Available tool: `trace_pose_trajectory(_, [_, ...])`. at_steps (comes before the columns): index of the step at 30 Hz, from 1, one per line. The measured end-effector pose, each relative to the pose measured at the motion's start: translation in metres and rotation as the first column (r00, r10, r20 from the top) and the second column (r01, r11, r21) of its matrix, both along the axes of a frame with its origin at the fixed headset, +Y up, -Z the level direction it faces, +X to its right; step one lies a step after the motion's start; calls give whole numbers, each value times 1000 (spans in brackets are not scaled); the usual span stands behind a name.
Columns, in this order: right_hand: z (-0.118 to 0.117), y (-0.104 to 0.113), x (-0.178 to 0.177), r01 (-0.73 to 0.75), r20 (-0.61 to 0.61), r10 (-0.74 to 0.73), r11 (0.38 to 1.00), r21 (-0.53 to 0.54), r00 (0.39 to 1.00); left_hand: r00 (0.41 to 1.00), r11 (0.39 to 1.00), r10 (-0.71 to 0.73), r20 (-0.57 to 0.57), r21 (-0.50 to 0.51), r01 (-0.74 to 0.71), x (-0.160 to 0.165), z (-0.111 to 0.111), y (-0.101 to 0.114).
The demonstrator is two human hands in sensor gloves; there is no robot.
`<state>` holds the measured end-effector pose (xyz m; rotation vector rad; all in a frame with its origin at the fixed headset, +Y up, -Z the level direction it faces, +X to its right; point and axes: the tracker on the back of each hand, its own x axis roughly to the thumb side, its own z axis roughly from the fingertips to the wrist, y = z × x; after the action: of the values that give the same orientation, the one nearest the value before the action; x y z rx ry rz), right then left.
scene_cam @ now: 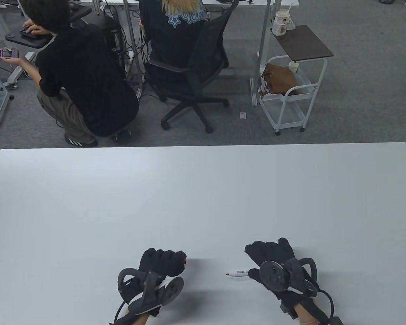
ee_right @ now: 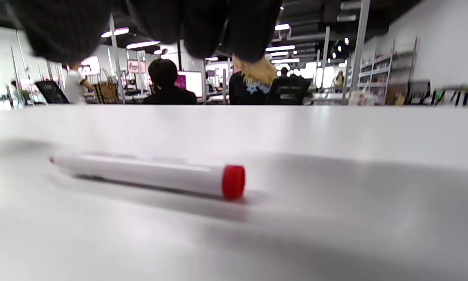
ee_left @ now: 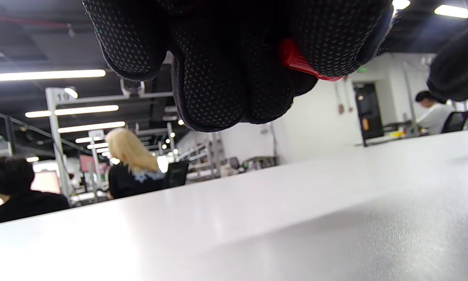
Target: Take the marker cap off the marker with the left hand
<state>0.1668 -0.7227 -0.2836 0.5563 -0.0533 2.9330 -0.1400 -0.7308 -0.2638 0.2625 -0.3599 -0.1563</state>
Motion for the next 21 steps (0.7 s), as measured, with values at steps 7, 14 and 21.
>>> trace_pose_trajectory(7, [-8, -6, 14, 36, 9, -35, 987, -155, 999, 999, 998, -47, -7, -47, 46, 0, -4, -7])
trace_pose_trajectory(14, [-8, -10, 9, 6, -6, -7, 985, -171, 1000, 995, 988, -105, -3, -111, 104, 3, -9, -15])
trace_pose_trajectory(21, [-6, -13, 3, -28, -22, 25, 987, -156, 999, 965, 943, -261, 15, -211, 258, 14, -21, -36])
